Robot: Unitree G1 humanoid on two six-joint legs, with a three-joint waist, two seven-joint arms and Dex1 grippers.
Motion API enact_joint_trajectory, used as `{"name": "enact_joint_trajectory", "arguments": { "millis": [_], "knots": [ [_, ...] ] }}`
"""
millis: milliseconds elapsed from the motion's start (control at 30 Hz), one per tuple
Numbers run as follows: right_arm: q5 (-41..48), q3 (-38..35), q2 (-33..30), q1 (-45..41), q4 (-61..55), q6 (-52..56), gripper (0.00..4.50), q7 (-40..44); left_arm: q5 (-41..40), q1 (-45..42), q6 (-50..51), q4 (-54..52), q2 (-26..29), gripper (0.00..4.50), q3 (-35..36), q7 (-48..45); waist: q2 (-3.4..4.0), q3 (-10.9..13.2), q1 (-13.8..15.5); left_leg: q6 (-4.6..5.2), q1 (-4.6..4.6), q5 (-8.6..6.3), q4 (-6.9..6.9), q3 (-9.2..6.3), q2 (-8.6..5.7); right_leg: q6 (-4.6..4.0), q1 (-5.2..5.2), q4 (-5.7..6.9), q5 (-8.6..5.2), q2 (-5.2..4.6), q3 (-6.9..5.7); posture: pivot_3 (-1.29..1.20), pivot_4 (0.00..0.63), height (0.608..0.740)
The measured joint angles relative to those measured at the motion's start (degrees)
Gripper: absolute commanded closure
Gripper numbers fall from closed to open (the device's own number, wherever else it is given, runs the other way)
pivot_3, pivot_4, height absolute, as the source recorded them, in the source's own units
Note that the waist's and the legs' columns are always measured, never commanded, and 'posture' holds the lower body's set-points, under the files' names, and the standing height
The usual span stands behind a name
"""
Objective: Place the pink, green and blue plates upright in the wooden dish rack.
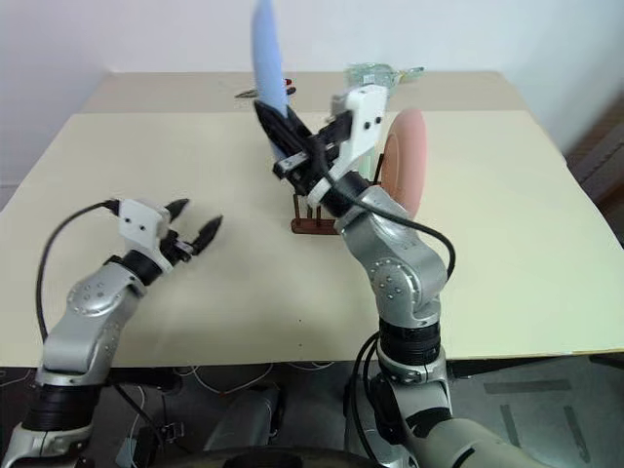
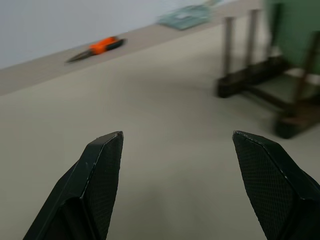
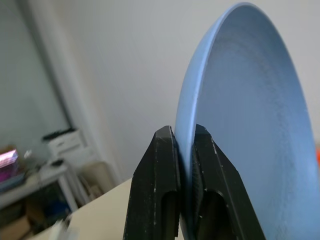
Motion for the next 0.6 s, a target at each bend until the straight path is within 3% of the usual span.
{"name": "enact_joint_trajectory", "arguments": {
  "millis": [433,467,533,600],
  "knots": [
    [6.2,-2.0,0.7,2.3,0.6,6.8,4.5,-10.8,1.8,0.4,-0.2,-0.6,-1.2,0.93,-1.7,-3.0,-0.04,0.0,0.0,0.0,0.01,0.02,0.04,0.04,0.01,0.03,-0.14,0.36,-0.01,0.01,0.0,0.0,0.15,0.74],
    [6.3,-2.1,0.7,2.2,1.2,7.0,3.77,-11.1,1.9,0.4,-0.3,-0.6,-1.3,0.87,-1.7,-3.2,-0.04,0.0,0.0,0.0,0.01,0.02,0.04,0.04,0.01,0.03,-0.15,0.37,-0.01,0.01,0.0,0.0,0.15,0.74],
    [6.1,-2.3,0.5,2.0,2.5,6.9,3.05,-11.4,1.9,0.4,-0.7,-0.6,-1.3,0.87,-1.7,-3.4,-0.03,0.0,0.0,0.0,0.01,0.02,0.04,0.04,0.01,0.02,-0.15,0.37,-0.01,0.01,0.0,0.0,0.15,0.74],
    [4.3,-1.8,-1.0,0.8,4.0,5.6,1.98,-11.1,1.9,0.4,-0.7,-0.6,-1.5,0.87,-1.7,-3.6,-0.02,0.0,0.0,0.0,0.01,0.02,0.04,0.06,0.01,0.03,-0.15,0.37,-0.01,0.01,0.0,0.0,0.15,0.74]
  ]
}}
